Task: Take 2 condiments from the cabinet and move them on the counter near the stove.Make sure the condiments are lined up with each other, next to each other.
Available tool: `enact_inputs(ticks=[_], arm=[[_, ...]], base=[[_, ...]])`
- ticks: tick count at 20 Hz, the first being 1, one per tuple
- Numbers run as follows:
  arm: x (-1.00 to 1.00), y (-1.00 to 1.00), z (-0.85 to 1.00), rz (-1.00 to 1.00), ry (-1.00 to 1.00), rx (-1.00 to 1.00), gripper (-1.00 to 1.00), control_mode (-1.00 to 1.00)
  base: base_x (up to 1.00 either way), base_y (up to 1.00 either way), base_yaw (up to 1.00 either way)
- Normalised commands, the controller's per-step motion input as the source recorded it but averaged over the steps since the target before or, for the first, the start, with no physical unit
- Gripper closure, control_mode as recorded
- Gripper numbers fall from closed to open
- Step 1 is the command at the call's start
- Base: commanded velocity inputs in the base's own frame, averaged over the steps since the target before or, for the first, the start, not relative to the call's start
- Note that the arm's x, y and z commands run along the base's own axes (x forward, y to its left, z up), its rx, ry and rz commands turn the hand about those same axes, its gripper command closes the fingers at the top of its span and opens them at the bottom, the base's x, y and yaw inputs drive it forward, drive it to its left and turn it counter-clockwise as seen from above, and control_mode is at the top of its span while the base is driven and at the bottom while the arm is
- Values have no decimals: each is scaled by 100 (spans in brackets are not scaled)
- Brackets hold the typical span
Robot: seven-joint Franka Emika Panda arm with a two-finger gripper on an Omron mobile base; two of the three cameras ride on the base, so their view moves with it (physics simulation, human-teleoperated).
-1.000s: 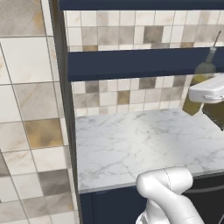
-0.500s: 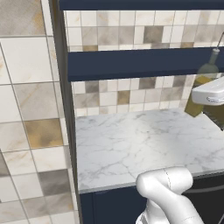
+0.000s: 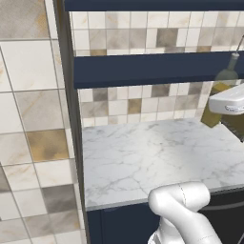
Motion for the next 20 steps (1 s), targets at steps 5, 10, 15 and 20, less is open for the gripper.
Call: enact_inputs(ticks=[5, 10, 15, 20], arm=[[0, 0, 0, 0, 0, 0, 100, 100], [0, 0, 0, 0, 0, 0, 100, 100], [0, 0, 0, 0, 0, 0, 100, 100], [0, 0, 0, 0, 0, 0, 100, 100]], base=[[-5, -8, -2], [-45, -19, -24], [-56, -27, -34], [-16, -65, -53]])
